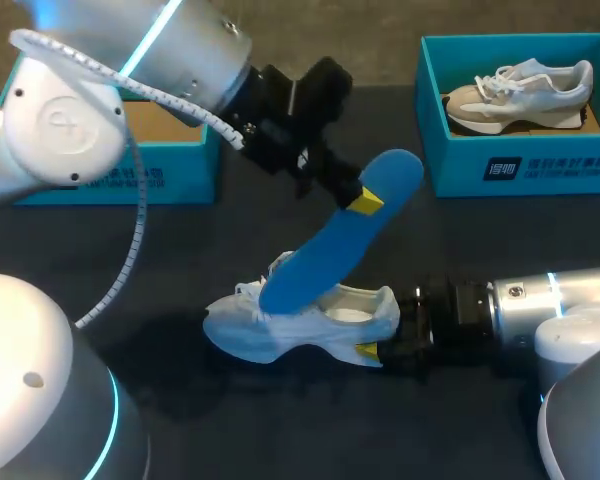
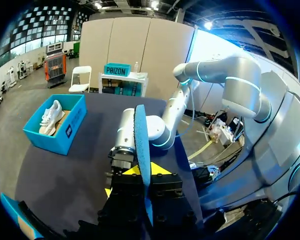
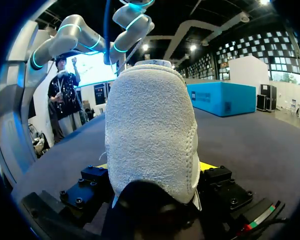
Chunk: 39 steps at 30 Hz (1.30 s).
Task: Take the shoe out of the shoebox, open the shoe tongue, remove and reinsert the insole, then place the shoe into the shoebox
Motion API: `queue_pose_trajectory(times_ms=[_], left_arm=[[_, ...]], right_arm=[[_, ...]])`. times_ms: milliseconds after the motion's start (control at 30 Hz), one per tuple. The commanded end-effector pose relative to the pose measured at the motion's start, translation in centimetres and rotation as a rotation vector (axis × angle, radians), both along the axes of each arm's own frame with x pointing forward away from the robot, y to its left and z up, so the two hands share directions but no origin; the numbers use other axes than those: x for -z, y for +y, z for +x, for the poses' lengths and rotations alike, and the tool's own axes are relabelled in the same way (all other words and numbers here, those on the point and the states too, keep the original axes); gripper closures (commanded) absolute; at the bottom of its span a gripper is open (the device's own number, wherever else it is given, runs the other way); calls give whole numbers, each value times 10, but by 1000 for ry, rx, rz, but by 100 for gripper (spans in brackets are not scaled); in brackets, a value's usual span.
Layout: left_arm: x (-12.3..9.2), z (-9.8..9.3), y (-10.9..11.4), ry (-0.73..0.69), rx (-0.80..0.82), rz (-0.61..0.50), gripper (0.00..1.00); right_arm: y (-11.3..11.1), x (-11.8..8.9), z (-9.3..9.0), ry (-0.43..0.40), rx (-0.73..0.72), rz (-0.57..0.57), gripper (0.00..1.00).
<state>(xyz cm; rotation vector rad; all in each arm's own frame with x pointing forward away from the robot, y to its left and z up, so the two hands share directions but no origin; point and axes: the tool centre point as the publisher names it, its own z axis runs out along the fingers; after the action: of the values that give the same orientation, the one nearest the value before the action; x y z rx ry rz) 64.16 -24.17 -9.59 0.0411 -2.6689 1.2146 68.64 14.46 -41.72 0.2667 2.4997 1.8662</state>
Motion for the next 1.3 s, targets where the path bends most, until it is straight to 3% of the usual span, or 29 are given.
queue_pose_trajectory(times_ms=[33, 367, 767, 1233, 1267, 1300], left_arm=[[-4, -4, 10, -5, -6, -1, 100], [-4, -4, 10, -5, -6, -1, 100], [-53, -28, 21, 108, -50, -201, 100], [-91, -37, 49, 209, -19, -273, 100], [-93, -38, 51, 211, -18, -276, 100], [-93, -38, 51, 211, -18, -276, 100]], right_arm=[[2, 0, -1, 1, 0, -4, 100], [2, 0, -1, 1, 0, -4, 100], [2, 0, -1, 1, 0, -4, 100], [0, -1, -2, 4, -8, -17, 100], [0, -2, -2, 4, -9, -18, 93], [0, -2, -2, 4, -9, -18, 93]])
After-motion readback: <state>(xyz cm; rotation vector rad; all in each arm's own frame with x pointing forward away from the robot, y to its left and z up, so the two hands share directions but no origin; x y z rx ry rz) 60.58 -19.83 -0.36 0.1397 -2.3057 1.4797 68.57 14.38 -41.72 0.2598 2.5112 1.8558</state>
